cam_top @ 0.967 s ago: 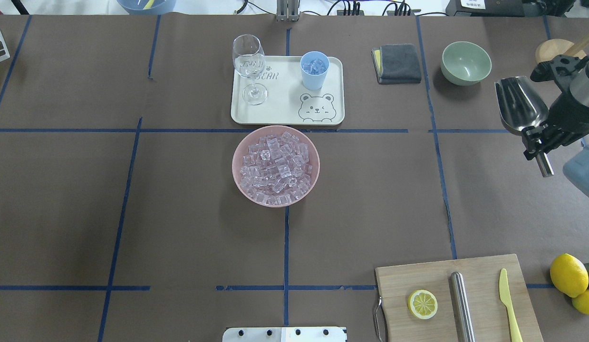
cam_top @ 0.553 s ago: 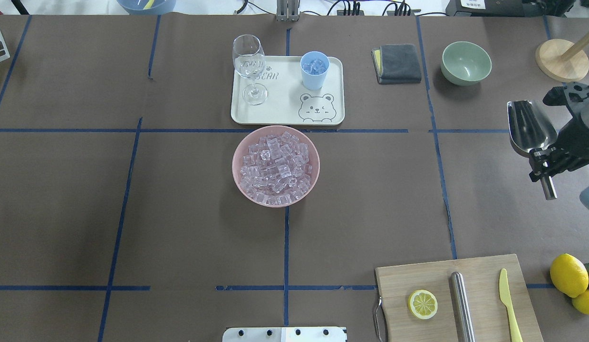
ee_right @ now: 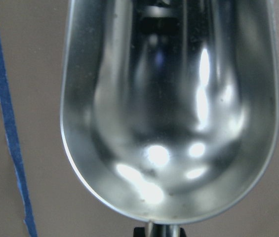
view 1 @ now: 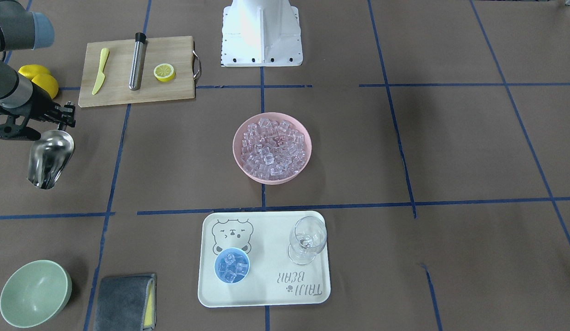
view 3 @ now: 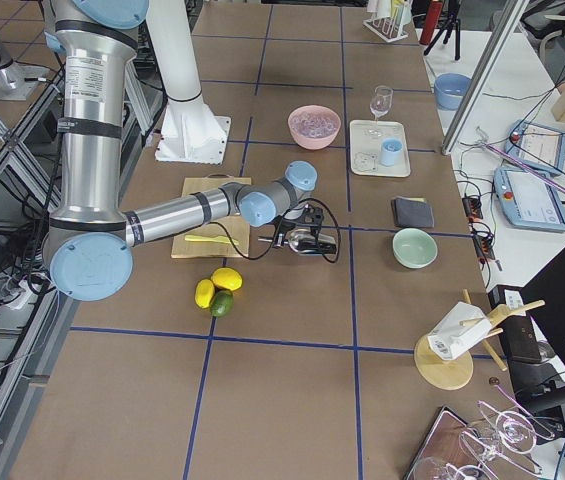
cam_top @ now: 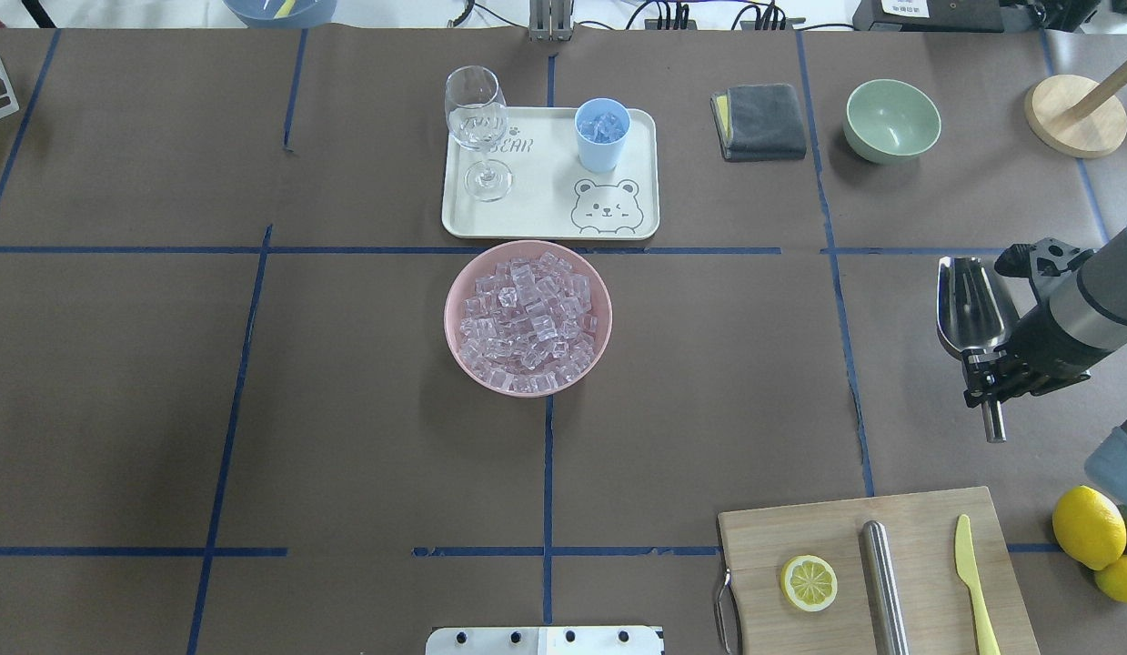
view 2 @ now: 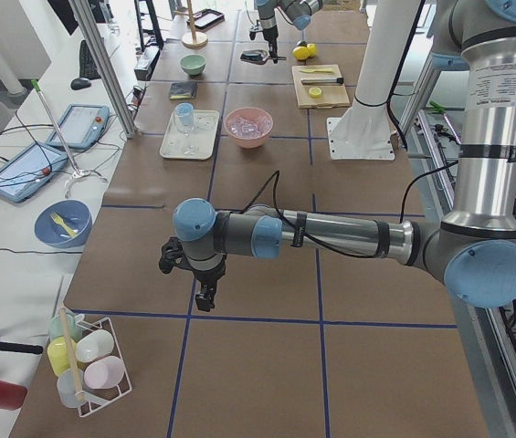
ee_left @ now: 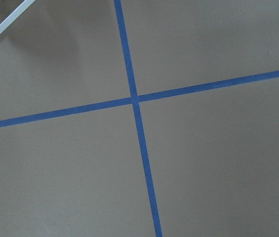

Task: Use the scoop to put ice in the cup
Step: 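Lower the scoop onto the table, open the right gripper and withdraw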

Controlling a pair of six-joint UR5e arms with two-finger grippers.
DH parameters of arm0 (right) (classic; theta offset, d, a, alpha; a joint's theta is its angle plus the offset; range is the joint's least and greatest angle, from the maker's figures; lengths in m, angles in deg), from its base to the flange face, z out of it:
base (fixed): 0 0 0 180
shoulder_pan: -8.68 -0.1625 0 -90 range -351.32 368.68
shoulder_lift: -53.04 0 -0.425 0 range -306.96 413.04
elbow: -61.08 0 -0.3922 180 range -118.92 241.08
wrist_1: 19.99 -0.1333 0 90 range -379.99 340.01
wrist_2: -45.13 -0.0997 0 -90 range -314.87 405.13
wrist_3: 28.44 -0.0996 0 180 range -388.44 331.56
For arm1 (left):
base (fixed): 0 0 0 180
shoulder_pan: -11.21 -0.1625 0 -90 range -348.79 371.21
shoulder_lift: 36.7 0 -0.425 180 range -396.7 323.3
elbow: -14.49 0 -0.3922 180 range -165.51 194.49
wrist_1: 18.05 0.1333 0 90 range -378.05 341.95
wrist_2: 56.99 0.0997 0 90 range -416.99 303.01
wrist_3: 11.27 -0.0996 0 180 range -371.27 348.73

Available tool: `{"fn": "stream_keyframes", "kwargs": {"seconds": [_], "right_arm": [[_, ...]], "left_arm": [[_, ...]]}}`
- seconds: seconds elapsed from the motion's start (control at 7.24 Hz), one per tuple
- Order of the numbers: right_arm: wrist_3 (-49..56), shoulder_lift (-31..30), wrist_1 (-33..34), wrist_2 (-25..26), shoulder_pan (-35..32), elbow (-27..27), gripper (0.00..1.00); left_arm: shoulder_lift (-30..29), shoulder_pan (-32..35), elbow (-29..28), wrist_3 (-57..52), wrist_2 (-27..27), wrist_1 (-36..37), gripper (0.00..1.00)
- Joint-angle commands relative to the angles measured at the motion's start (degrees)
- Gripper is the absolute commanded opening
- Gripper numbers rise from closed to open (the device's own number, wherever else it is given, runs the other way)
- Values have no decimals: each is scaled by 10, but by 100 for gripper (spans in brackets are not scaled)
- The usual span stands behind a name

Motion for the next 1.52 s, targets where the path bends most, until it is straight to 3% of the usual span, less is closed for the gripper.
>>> {"fn": "stream_keyframes", "kwargs": {"seconds": [0.0, 0.14, 0.28, 0.41, 0.55, 0.69, 0.97, 1.24, 1.38], "right_arm": [[3, 7, 1, -2, 12, -12, 0], [7, 7, 0, -2, 14, -12, 0], [7, 6, -3, 7, 25, -11, 56], [5, 7, -2, 9, 30, -14, 58], [6, 7, -2, 8, 30, -18, 83], [-1, 7, -2, 8, 29, -18, 100], [6, 21, -3, 9, 3, -13, 100], [31, 43, 3, 8, -92, 19, 100], [114, 42, 4, 9, -133, 27, 100]], "left_arm": [[-1, 0, -1, 1, 0, 0, 100], [-2, 0, 0, 1, 1, 0, 100], [-5, 0, 0, 1, 1, 0, 100], [-6, 0, -1, 1, 1, 0, 100], [-6, 0, 0, 1, 1, 0, 100], [-6, -1, 0, 1, 1, 0, 100], [-9, 1, 0, -2, 4, 0, 100], [-9, 1, 0, -4, 3, -4, 100], [-9, 1, 0, -4, 4, -4, 100]]}}
